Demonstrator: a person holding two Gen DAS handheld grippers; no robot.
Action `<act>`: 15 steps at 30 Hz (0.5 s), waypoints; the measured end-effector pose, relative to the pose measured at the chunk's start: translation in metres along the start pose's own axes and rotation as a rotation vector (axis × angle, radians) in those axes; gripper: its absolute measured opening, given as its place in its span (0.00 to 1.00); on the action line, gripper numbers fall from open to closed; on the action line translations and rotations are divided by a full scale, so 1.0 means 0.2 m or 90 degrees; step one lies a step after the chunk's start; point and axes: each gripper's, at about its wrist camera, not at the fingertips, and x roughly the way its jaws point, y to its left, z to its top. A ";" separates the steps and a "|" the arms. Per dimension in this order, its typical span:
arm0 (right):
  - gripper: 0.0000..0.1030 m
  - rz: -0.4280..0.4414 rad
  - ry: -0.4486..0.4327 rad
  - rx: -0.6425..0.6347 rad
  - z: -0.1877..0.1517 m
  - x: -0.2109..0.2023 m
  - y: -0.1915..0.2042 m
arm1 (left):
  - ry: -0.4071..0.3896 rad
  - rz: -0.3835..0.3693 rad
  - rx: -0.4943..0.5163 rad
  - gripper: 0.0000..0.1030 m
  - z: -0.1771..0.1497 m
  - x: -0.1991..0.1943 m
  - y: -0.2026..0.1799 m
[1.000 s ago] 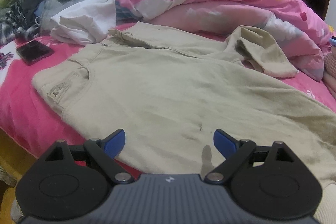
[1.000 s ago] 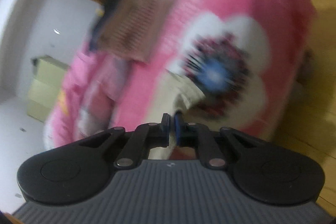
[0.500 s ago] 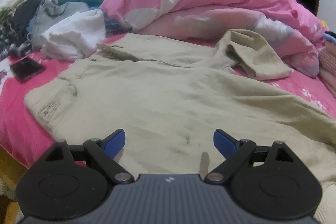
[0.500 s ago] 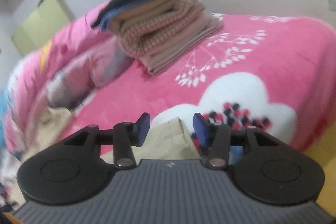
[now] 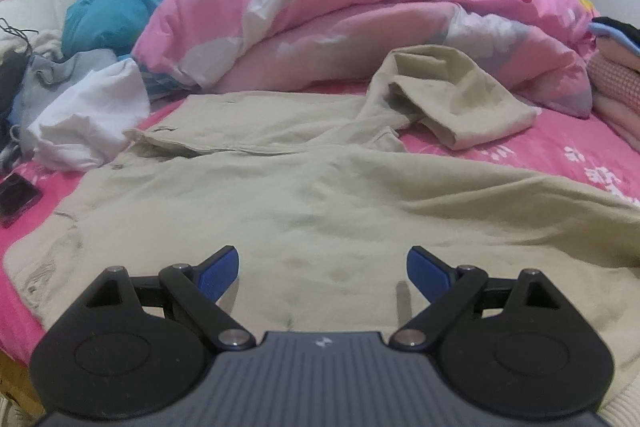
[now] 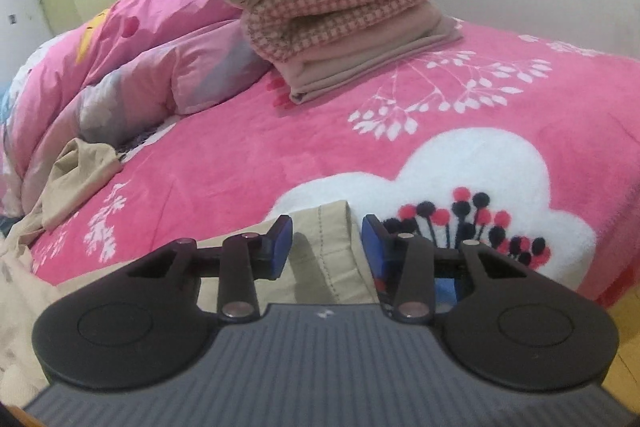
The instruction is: Fold clothes
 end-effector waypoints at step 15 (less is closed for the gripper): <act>0.04 -0.028 -0.154 -0.100 0.22 -0.20 0.18 | 0.008 0.017 -0.001 0.89 0.03 0.10 0.01</act>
